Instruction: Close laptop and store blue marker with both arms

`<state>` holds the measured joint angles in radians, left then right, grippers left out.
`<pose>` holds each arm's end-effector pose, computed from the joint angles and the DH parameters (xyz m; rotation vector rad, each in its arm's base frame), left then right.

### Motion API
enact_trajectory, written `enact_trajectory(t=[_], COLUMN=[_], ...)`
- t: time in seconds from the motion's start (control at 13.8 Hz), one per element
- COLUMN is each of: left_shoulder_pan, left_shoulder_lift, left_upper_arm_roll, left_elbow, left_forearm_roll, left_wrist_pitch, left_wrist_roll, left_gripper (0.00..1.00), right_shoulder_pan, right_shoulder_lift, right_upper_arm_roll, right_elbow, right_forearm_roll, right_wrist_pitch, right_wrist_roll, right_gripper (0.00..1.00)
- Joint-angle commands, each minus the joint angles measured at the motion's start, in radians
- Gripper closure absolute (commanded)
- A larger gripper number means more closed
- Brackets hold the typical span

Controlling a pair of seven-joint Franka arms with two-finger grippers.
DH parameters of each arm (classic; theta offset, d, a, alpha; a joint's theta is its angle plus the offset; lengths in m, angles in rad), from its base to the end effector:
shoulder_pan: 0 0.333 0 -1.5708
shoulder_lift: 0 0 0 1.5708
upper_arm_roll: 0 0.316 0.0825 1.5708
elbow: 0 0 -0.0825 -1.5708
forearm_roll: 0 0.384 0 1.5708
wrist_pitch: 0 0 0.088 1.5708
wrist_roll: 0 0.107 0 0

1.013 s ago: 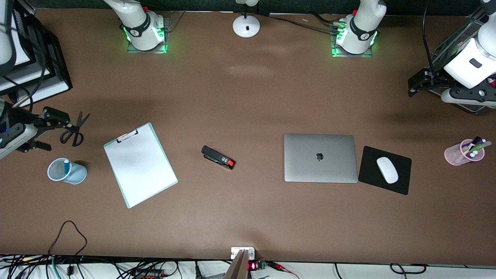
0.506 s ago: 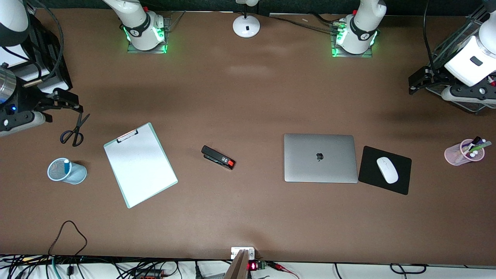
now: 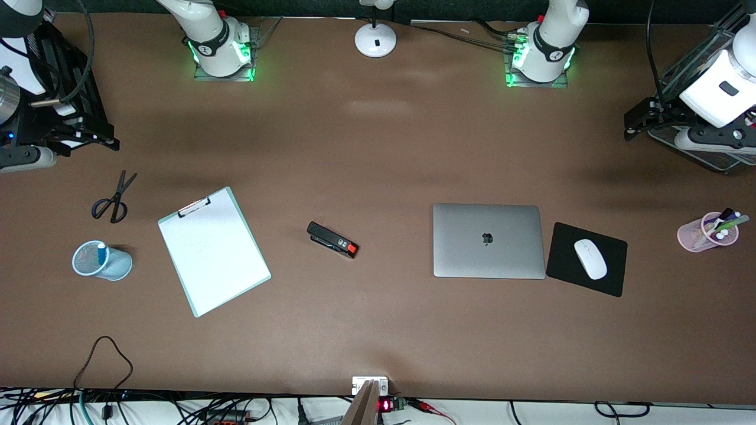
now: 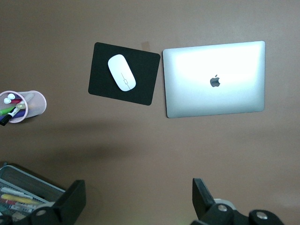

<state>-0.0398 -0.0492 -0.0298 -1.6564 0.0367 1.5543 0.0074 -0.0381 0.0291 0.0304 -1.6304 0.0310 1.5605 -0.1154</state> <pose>0.5348 -0.0337 0.6097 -3.0984 0.1198 0.0802 0.5585 -0.0012 0.5795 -3.0957 -0.1650 0.1502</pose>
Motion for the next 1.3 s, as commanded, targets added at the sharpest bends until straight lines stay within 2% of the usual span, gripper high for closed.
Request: enact_trajectory(t=[0.0, 0.36, 0.58, 1.23], left_shoulder_pan=[-0.003, -0.003, -0.003, -0.003], left_shoulder_lift=[-0.009, -0.008, -0.008, 0.000], left_upper_arm_roll=[0.001, 0.001, 0.002, 0.004], left_elbow=[0.010, 0.015, 0.018, 0.021], left_forearm_roll=[-0.012, -0.008, -0.008, -0.009], left_wrist_pitch=[-0.020, -0.022, -0.023, -0.020], left_wrist_roll=[0.009, 0.009, 0.011, 0.011], left_gripper=[0.00, 0.00, 0.00, 0.00], right_shoulder_pan=[0.003, 0.006, 0.017, 0.003], right_shoulder_lift=[-0.046, -0.057, -0.063, -0.070], right_upper_arm_roll=[0.002, 0.008, 0.009, -0.006], right_elbow=[-0.046, -0.030, -0.028, -0.034], right_forearm_roll=[-0.014, -0.043, -0.058, -0.042], right_wrist_pitch=[0.006, 0.003, 0.004, 0.073], right_wrist_roll=[0.064, 0.095, 0.225, 0.212], right_gripper=[0.00, 0.00, 0.00, 0.00])
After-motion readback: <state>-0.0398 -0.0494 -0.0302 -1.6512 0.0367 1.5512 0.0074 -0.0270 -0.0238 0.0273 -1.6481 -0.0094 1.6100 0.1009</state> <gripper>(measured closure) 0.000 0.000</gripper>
